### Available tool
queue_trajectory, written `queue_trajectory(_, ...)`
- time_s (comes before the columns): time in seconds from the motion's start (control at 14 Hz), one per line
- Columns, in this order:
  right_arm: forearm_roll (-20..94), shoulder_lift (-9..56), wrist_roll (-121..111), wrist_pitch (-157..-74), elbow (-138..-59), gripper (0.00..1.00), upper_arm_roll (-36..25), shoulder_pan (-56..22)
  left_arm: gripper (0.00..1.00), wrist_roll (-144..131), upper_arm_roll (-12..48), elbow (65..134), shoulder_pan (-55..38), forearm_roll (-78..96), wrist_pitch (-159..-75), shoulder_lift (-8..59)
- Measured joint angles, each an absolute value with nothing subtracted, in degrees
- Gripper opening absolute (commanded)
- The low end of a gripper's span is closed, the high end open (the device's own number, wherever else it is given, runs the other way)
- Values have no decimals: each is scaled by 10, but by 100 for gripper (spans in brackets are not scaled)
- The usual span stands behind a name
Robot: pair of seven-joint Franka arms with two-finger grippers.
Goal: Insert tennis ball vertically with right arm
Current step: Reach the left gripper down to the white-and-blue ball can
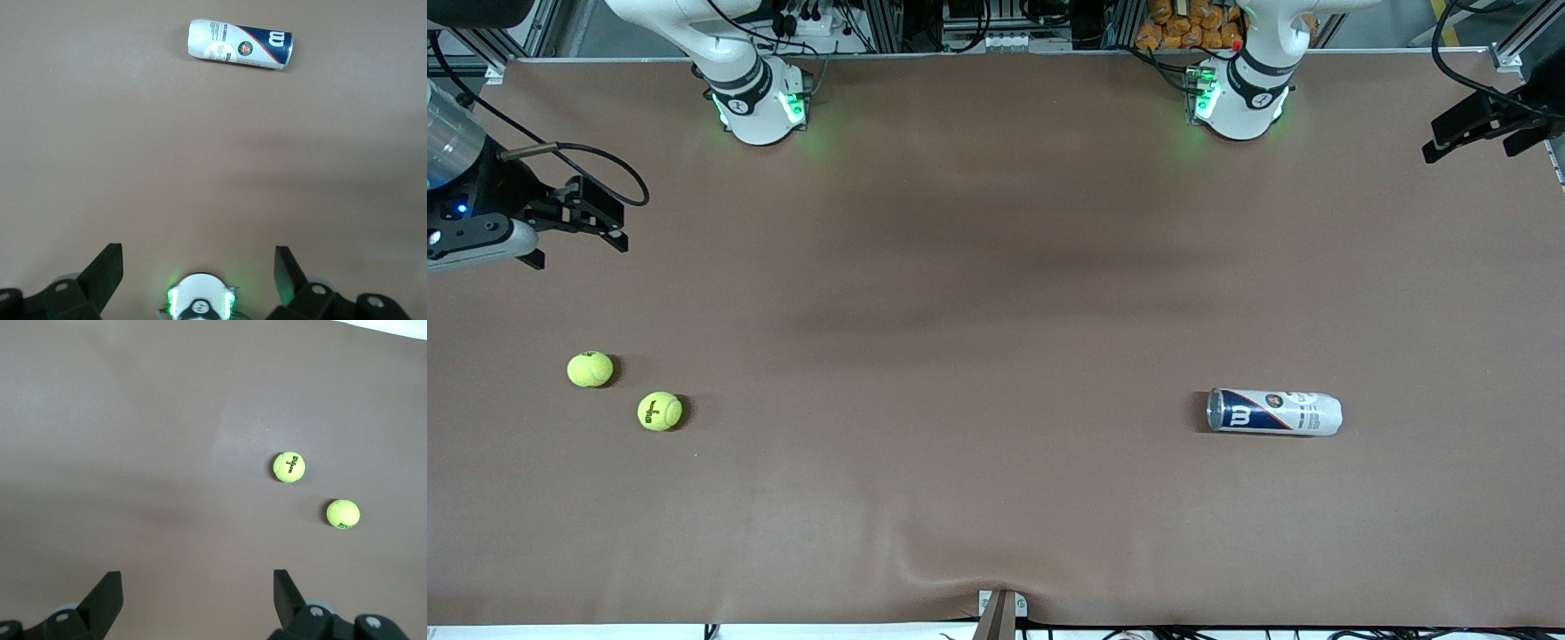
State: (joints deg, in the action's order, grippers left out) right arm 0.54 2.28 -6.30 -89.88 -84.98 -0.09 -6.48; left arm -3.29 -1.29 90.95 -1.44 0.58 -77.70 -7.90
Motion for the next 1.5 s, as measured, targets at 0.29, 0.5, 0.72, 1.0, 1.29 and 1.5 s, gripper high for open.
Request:
queue_trajectory(0.29,5,23,-63,-899,-850,100,-1,-65,100,-22,-8,909,-16,5,-777,-79)
queue_trajectory(0.5,5,23,-63,-899,-850,100,-1,-65,100,-15,-7,911,-19,5,-778,-79)
queue_trajectory(0.72,5,23,-63,-899,-850,100,-1,-68,100,25,-5,928,-34,5,-784,-73)
queue_trajectory(1.0,5,23,-63,-899,-850,100,-2,-69,100,114,-4,966,-47,2,-811,-44)
queue_trajectory(1.29,6,25,-63,-907,-850,100,-5,-66,100,210,-1,968,-69,-39,-825,32)
queue_trajectory(1.5,6,42,-63,-911,-851,100,-8,-43,100,234,11,939,-111,-102,-833,98)
